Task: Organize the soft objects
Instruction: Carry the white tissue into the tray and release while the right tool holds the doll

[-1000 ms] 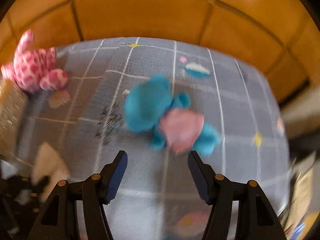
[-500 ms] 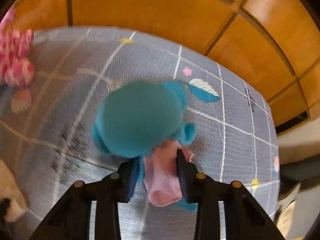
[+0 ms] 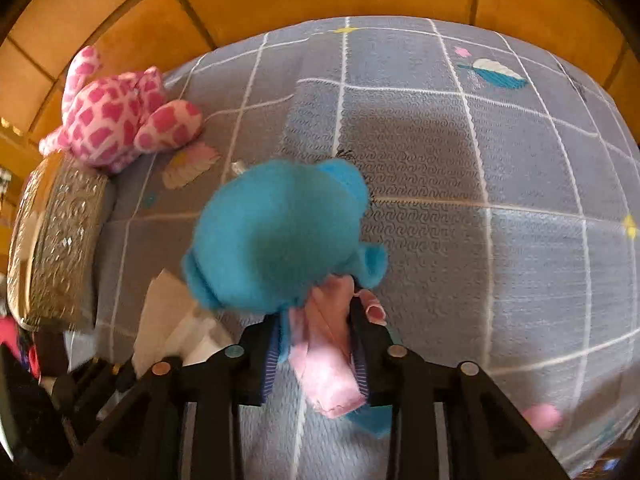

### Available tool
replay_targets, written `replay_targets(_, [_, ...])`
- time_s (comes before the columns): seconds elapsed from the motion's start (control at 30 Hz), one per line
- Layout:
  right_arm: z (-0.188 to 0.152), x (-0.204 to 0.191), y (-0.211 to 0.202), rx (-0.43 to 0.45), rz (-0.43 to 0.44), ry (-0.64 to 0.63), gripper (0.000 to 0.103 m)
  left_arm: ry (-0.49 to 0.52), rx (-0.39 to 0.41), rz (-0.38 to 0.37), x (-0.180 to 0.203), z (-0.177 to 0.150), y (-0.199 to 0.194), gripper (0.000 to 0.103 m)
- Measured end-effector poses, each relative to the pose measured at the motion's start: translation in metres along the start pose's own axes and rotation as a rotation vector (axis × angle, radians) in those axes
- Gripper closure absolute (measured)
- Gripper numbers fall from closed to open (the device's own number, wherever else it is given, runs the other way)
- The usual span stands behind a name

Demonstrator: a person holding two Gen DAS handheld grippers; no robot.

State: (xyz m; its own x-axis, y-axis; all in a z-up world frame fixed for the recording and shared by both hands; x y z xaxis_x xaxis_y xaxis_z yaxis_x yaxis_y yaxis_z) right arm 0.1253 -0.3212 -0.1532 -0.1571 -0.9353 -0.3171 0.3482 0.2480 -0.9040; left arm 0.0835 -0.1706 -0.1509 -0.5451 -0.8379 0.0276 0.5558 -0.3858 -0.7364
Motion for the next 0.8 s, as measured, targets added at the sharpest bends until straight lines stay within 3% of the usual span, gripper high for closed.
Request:
replay_targets(0.13, [0.003,0.008,0.001,0.016,0.024,0.035,0.069,0.007,0.005,0.011,0.002,-0.001,-0.001,0.092])
replay_targets(0.37, [0.003,0.003,0.006,0.018,-0.039,-0.034,0.065,0.026,0.01,0.037,0.003,-0.002,-0.003,0.092])
replay_targets(0.53, [0.003,0.005,0.006,0.026,-0.027,-0.029,0.063,0.041,0.005,0.06,0.003,-0.001,-0.004,0.092])
replay_targets(0.8, [-0.002,0.0,0.01,0.03,-0.129,-0.152,0.062,0.014,-0.022,0.085,0.0,0.0,-0.01,0.093])
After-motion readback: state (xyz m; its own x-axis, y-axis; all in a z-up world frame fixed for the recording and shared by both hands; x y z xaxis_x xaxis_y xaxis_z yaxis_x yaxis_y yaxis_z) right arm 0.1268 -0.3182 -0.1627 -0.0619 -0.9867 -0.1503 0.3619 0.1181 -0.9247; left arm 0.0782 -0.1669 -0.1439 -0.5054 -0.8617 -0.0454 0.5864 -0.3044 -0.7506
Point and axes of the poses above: each gripper's, at about its wrist camera, not at the fingertips, and y roughly the way its jaws point, x to its right, z to its top, the point moved 8 cm from there along y, roughly the way its jaws point, and after that the axes turned 7 degrees about z, right-handed, at the moved point
